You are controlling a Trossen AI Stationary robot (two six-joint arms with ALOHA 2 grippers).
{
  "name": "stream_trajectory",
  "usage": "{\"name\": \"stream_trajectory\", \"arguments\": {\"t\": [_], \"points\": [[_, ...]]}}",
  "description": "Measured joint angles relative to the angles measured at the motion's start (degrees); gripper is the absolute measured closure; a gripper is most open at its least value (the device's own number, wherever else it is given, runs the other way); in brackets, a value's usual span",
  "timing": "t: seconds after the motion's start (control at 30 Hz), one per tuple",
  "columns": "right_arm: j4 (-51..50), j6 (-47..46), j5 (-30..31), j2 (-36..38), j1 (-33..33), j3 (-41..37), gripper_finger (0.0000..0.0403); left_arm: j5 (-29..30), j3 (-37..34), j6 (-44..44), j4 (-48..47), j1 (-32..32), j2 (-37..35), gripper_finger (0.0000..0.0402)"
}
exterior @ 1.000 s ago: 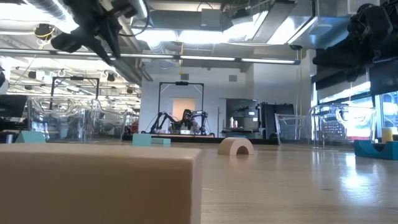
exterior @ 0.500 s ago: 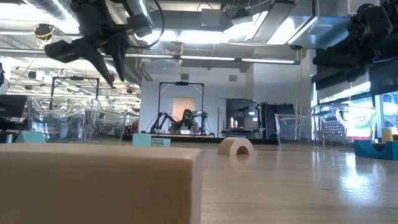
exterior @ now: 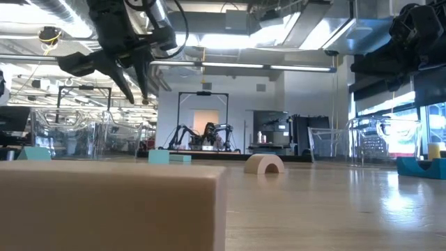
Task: Sort & place blocks by color
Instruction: Put the bottom right light blue block into the top left transparent bin
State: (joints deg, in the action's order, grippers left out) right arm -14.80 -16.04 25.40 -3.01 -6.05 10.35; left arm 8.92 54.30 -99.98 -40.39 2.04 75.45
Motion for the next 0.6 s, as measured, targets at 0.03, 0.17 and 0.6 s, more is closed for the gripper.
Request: {"name": "stream_trajectory", "arguments": {"t": [0.03, 0.17, 0.6], "points": [[-0.01, -0.01, 0.0, 0.0, -0.01, 0.0, 0.0385, -0.05, 0.0, 0.01, 0.85, -0.21, -0.04, 0.0308], [-0.01, -0.01, -0.01, 0.0, 0.0, 0.0, 0.0385, -0.12, 0.0, 0.0, 3.2, -0.66, -0.05, 0.029], [-0.03, 0.0, -0.01, 0.0, -0.01, 0.0, 0.0385, -2.0, 0.0, -1.96, 7.51, -0.63, 5.24, 0.0168]]}}
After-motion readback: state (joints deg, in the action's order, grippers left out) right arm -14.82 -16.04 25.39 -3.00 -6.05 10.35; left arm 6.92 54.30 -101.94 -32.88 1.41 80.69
